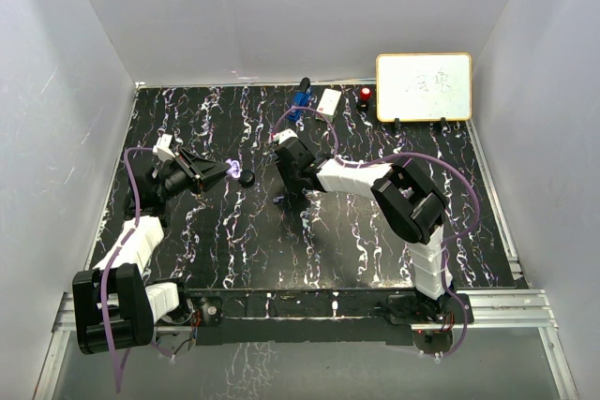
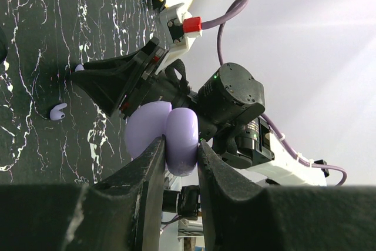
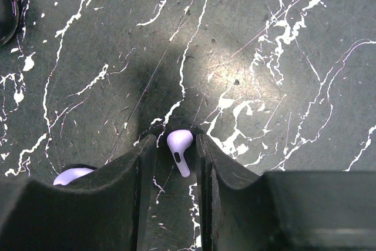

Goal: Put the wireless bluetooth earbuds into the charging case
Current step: Pick up the earbud from the center of the board.

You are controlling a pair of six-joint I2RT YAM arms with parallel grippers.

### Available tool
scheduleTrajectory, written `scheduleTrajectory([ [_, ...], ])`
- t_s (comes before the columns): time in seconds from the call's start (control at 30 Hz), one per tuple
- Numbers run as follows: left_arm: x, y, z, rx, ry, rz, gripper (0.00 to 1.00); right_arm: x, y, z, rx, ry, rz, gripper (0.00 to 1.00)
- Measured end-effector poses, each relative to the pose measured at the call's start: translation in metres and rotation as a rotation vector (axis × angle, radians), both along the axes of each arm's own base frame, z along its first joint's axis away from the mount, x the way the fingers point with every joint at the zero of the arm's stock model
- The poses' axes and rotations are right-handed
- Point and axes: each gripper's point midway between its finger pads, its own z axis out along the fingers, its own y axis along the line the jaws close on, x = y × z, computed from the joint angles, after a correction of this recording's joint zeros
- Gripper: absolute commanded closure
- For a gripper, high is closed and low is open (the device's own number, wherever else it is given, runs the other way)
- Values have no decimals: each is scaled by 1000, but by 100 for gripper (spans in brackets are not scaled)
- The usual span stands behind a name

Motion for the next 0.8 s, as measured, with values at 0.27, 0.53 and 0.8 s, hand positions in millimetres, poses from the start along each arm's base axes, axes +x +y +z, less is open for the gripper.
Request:
scheduleTrajectory([
  [0.27,0,0,0,0,0,0,100,1,0,0,7,7,-1,74],
  [0.53,0,0,0,0,0,0,100,2,0,0,13,12,0,82],
  [0.8,0,0,0,0,1,0,100,2,-1,0,13,12,-2,90],
])
